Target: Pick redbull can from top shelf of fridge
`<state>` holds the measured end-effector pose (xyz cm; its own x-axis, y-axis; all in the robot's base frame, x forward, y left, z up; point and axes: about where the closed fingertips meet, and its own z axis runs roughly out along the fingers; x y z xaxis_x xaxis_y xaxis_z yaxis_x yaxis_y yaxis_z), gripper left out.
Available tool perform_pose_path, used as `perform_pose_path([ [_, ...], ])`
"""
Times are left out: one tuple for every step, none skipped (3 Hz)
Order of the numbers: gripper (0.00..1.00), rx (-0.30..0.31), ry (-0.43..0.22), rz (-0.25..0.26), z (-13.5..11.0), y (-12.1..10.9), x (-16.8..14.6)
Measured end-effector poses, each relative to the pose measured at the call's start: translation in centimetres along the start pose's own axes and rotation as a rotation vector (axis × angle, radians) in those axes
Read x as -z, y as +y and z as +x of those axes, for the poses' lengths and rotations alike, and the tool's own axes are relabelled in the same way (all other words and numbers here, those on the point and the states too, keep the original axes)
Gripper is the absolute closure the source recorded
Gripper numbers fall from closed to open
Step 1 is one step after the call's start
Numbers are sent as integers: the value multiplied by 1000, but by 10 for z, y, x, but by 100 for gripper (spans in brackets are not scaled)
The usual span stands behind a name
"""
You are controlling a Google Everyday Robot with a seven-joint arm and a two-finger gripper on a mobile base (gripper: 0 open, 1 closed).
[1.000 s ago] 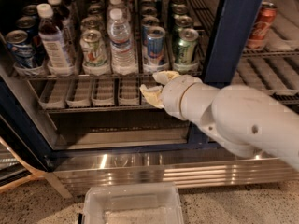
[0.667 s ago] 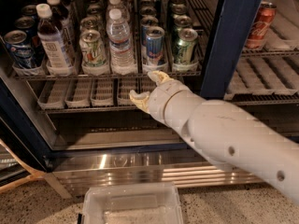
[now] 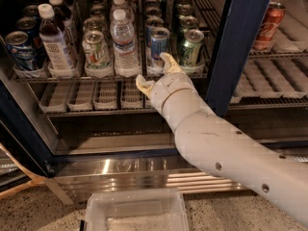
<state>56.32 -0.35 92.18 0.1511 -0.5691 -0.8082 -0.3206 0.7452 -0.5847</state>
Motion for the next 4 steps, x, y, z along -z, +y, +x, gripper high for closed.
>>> perform_pose_path([
  [46, -36, -52, 179, 1, -48, -3],
  [39, -104, -95, 367, 9, -98, 11],
  [39, -201, -116, 489, 26, -139, 22],
  [38, -287, -97, 465, 37, -145, 19],
])
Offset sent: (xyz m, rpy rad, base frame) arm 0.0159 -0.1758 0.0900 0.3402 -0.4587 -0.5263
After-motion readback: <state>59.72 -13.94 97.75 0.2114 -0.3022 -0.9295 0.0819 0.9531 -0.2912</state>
